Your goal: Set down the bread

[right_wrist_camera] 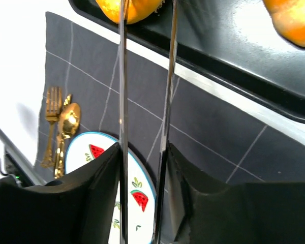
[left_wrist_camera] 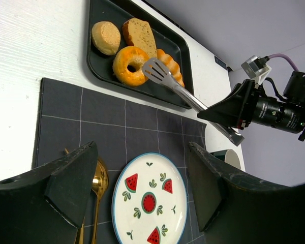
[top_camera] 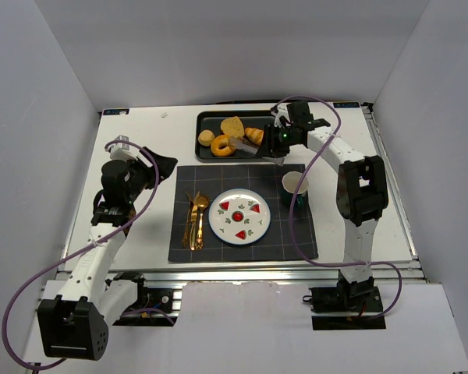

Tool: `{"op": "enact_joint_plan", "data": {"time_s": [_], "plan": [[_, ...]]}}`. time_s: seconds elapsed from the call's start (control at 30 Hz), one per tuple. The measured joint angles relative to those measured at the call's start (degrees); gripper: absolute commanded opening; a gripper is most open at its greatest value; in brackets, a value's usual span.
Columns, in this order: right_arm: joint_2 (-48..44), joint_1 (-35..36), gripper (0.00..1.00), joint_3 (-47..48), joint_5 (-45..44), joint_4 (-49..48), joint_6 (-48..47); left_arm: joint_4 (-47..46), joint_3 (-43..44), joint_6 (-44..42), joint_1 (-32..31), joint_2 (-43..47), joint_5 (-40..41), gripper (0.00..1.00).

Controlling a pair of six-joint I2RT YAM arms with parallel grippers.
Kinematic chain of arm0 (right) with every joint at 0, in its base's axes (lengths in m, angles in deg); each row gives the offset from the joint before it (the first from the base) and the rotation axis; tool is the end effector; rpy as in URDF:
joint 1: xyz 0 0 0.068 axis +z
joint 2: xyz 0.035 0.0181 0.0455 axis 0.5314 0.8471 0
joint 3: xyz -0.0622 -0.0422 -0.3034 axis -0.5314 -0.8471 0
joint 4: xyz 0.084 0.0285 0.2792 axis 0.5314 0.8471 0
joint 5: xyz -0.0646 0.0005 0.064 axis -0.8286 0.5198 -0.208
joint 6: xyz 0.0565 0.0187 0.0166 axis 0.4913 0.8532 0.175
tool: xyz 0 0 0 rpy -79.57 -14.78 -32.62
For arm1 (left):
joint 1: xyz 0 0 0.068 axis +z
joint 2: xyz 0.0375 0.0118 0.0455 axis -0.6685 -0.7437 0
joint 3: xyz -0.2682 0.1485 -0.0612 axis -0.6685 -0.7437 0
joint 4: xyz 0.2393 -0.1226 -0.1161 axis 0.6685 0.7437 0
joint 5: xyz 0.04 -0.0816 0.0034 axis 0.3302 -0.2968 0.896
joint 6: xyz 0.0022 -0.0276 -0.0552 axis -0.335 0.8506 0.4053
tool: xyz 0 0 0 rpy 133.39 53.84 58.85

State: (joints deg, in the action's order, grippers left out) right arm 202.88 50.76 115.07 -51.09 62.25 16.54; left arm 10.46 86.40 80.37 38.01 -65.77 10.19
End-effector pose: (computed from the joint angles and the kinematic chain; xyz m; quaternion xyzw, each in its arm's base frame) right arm 0.4891 0.1887 0.2504 -0.1273 0.9002 0.3182 0.2688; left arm 0.2389 -0.0279 0.3104 -0.1829 0.7758 -0.3172 0.5138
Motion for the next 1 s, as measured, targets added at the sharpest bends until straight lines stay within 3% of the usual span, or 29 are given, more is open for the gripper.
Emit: {"op": "enact_joint_plan", "data": {"time_s": [0.2,0.57,0.77,1.0], "plan": [[0.00,-0.15,0.18,-0.11,1.88,-1.51,2.86,0.85,0.63,-0.04,0.00,-0.22,0.00,0.80],[-5.49,-3.78,0.01,-6.47,9.05,-6.34,6.56,0.70,0.72,0.00,0.00,-0.26,0.00,0.80],[-17.79,-4.83,0.00,-12.98,14.16,-4.94,-3.28,0.07,0.72,0.00,0.00,-0.26,-0.02,0.80],[-31.95,-4.39,0.00,-24.26,19.69,10.71,-27.12,-2.36,0.72,-0.09,0.00,-0.24,-0.44,0.80]]}}
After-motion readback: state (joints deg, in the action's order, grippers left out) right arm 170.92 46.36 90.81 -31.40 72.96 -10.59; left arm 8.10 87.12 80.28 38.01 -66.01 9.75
